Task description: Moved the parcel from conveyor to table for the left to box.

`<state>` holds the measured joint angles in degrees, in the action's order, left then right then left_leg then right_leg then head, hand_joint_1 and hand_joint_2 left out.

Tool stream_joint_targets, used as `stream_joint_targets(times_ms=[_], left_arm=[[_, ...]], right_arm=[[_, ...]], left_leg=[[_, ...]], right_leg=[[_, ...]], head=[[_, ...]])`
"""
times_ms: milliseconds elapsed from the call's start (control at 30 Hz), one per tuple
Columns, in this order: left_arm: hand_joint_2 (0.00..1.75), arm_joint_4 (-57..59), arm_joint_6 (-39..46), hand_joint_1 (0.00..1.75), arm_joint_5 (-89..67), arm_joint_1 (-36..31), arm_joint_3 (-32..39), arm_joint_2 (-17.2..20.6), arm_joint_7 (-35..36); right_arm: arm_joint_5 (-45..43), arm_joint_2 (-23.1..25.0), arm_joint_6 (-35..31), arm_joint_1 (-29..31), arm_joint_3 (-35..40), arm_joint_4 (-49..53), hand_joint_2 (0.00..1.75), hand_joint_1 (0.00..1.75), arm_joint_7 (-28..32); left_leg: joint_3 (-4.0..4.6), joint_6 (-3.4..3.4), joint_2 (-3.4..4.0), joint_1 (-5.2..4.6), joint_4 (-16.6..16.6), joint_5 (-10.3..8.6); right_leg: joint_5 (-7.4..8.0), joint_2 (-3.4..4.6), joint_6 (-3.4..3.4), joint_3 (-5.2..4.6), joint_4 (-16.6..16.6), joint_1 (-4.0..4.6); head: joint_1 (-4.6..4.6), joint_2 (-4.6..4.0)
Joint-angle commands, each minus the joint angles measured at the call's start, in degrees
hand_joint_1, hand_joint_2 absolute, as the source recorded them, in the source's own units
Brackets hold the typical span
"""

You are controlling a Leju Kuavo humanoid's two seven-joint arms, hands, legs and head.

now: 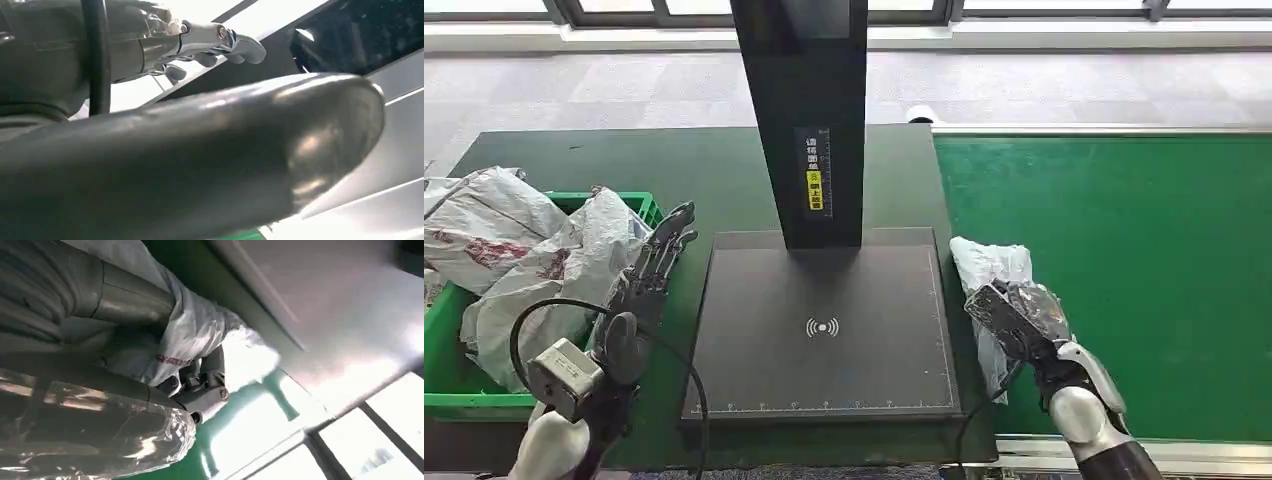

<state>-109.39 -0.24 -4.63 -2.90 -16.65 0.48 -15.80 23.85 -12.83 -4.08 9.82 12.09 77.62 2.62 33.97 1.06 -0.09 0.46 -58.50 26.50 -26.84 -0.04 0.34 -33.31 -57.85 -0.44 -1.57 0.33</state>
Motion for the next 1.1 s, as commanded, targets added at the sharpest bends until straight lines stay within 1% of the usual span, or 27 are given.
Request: stream_joint_targets(times_ms=[33, 267, 500, 567, 633, 733, 767, 833, 933, 967, 1000, 1100], left_arm=[[0.0, 1.15, 0.12, 0.0, -0.18, -0.04, 2.07, 0.78, -0.06], [0.0, 1.15, 0.12, 0.0, -0.18, -0.04, 2.07, 0.78, -0.06], [0.0, 1.15, 0.12, 0.0, -0.18, -0.04, 2.07, 0.78, -0.06], [0.0, 1.5, 0.24, 0.0, -0.08, -0.29, 1.63, 1.0, -0.27], [0.0, 2.91, 0.63, 0.0, 0.34, -1.14, 0.7, 0.92, -0.79], [0.0, 4.62, 1.68, 0.0, 1.1, -2.66, -0.8, 0.82, -1.32], [0.0, 4.67, 1.84, 0.0, 1.18, -2.72, -0.98, 0.89, -1.35], [0.0, 4.83, 2.75, 0.0, 1.77, -2.81, -1.91, 1.35, -1.47], [0.0, 5.5, 3.15, 0.0, 2.53, -2.7, -2.86, 1.96, -1.92], [0.0, 6.66, 2.74, 0.0, 3.83, -3.64, -3.93, 2.42, -2.37], [0.0, 8.14, 3.26, 0.0, 4.32, -4.72, -4.7, 2.3, -2.75], [0.0, 9.36, 4.13, 0.0, 5.14, -5.86, -5.93, 2.59, -3.37]], right_arm=[[-0.48, 3.63, -0.64, -0.93, -5.39, 10.06, 1.75, 1.75, 0.38], [-0.48, 3.63, -0.64, -0.93, -5.39, 10.06, 1.75, 1.75, 0.38], [-0.48, 3.63, -0.64, -0.93, -5.39, 10.06, 1.75, 1.75, 0.38], [-1.74, 4.58, -5.28, -1.91, -6.91, 12.01, 1.75, 1.75, 6.05], [-2.03, 4.64, -9.95, -5.12, -8.06, 18.74, 1.75, 1.75, 10.3], [0.43, 4.71, -14.37, -8.66, -7.62, 25.89, 1.75, 1.75, 12.64], [0.76, 4.72, -14.79, -8.87, -7.45, 26.4, 1.75, 1.75, 12.76], [3.51, 5.47, -19.52, -10.19, -6.38, 29.64, 1.75, 1.75, 15.4], [5.8, 5.52, -22.85, -11.06, -4.73, 31.79, 1.75, 1.75, 17.18], [6.14, 4.97, -21.76, -8.62, -2.7, 29.45, 1.75, 1.75, 18.03], [5.93, 5.47, -20.79, -4.93, -0.79, 24.89, 1.75, 1.75, 17.72], [5.37, 6.17, -18.84, 0.82, 2.42, 17.01, 1.75, 1.75, 17.35]], left_leg=[[-0.19, -0.02, 0.11, -0.03, 0.11, 0.03], [-0.07, -0.02, 0.07, -0.04, 0.03, -0.01], [-0.14, -0.02, 0.09, -0.03, 0.07, -0.01], [-0.19, -0.03, 0.1, -0.02, 0.11, -0.01], [-0.08, -0.02, 0.02, -0.02, 0.03, -0.01], [-0.03, -0.02, -0.13, -0.03, 0.01, -0.02], [-0.12, -0.02, -0.2, -0.04, 0.07, -0.02], [-0.14, -0.02, -0.13, -0.03, 0.07, -0.01], [-0.16, -0.04, -0.04, -0.02, 0.09, 0.0], [-0.09, -0.04, -0.06, -0.04, 0.05, 0.0], [-0.14, -0.04, -0.06, -0.03, 0.1, -0.02], [-0.24, -0.05, 0.27, -0.01, 0.18, -0.08]], right_leg=[[0.0, 0.11, -0.01, 0.14, 0.09, -0.02], [0.01, 0.08, 0.0, 0.04, 0.01, -0.09], [0.03, 0.08, -0.01, 0.11, 0.08, -0.07], [0.04, 0.1, -0.01, 0.16, 0.12, -0.06], [0.01, 0.01, 0.0, 0.08, 0.04, -0.06], [-0.03, -0.15, -0.01, 0.05, 0.01, -0.07], [-0.06, -0.23, -0.02, 0.15, 0.06, -0.09], [-0.04, -0.16, -0.02, 0.14, 0.06, -0.07], [-0.01, -0.05, -0.03, 0.13, 0.1, -0.06], [-0.02, -0.07, -0.02, 0.07, 0.04, -0.09], [-0.01, -0.07, -0.03, 0.11, 0.08, -0.08], [0.17, 0.26, -0.03, 0.14, 0.19, -0.05]], head=[[0.0, 0.0], [0.0, 0.0], [0.0, 0.0], [0.0, 0.0], [0.0, 0.0], [0.0, 0.0], [0.0, 0.0], [0.0, 0.0], [0.0, 0.02], [0.0, 0.0], [0.0, 0.0], [0.0, 0.0]])
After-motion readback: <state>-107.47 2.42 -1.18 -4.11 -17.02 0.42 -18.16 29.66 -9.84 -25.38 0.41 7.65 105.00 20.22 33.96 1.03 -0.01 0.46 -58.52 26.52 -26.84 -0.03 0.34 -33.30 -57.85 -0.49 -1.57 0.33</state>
